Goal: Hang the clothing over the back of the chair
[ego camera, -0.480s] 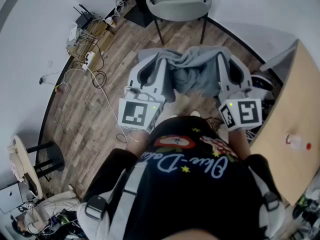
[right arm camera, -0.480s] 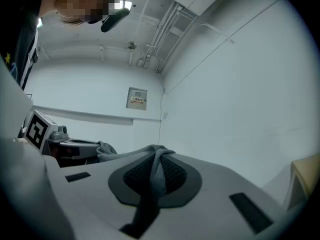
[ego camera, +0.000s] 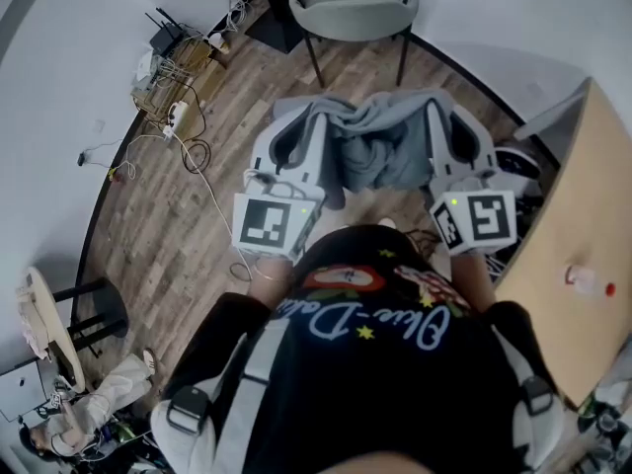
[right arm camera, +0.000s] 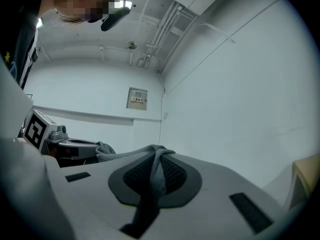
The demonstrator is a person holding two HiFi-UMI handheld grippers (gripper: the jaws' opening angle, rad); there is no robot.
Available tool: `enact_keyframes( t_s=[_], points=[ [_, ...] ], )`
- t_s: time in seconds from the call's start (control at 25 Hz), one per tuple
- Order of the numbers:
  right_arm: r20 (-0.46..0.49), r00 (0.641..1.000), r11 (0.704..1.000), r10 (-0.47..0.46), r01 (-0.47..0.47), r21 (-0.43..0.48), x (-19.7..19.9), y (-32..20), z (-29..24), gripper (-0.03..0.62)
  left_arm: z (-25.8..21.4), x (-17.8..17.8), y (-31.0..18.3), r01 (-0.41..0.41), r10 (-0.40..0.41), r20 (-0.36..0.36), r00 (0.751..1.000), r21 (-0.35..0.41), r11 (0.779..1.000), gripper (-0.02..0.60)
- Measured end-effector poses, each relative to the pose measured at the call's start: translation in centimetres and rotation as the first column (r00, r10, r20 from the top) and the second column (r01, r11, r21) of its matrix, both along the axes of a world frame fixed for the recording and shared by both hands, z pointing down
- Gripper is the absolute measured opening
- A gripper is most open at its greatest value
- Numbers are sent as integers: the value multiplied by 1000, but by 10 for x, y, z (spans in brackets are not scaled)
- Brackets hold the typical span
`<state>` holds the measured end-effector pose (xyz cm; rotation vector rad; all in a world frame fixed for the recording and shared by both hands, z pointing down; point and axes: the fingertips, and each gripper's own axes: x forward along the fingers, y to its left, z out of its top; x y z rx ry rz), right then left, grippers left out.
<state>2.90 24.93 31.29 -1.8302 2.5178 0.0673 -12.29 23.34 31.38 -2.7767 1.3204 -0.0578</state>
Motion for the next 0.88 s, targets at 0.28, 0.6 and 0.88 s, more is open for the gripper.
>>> enact_keyframes(
  t_s=[0.28, 0.6, 0.88],
  points=[
    [2, 1000, 1000, -1, 1, -4, 0, 2, -1, 9, -1, 1, 2, 5, -5, 18, 1000, 2, 1000, 23],
    [4, 1000, 1000, -3, 3, -1, 15, -6, 4, 9, 4, 15, -5, 14, -14, 17, 1000, 2, 1000, 23],
    [8, 1000, 1000, -22, 22, 12, 39, -6, 4, 9, 5, 38, -2, 34, -34, 23, 999, 12, 999, 23]
  ],
)
